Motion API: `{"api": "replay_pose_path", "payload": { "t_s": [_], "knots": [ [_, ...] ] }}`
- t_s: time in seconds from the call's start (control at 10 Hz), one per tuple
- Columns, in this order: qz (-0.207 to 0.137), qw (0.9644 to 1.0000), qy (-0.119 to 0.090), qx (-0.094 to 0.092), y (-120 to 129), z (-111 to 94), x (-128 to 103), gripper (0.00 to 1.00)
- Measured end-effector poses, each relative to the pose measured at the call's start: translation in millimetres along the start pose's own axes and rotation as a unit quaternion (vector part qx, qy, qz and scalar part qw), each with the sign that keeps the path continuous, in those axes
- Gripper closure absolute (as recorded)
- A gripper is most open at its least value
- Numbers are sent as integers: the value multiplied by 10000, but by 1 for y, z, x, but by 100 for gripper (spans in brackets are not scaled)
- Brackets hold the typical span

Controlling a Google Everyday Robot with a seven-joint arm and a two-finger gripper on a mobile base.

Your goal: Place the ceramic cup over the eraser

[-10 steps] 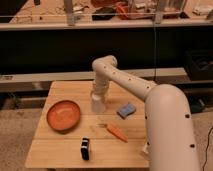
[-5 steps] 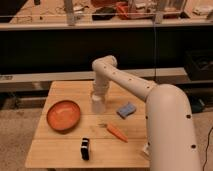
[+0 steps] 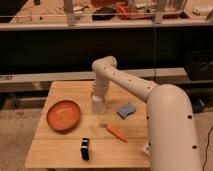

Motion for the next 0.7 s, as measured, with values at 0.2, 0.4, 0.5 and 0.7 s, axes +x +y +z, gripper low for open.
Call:
{"api": "replay_pose_path", "payload": {
  "t_s": [0.2, 0.4, 0.5, 0.7],
  "knots": [
    [-4, 10000, -2, -5, 0, -1, 0, 94],
    [-59, 10000, 2, -17, 2, 0, -3, 94],
    [-69, 10000, 3, -21, 2, 0, -3, 94],
    [-70, 10000, 4, -23, 2, 0, -3, 94]
  ]
}}
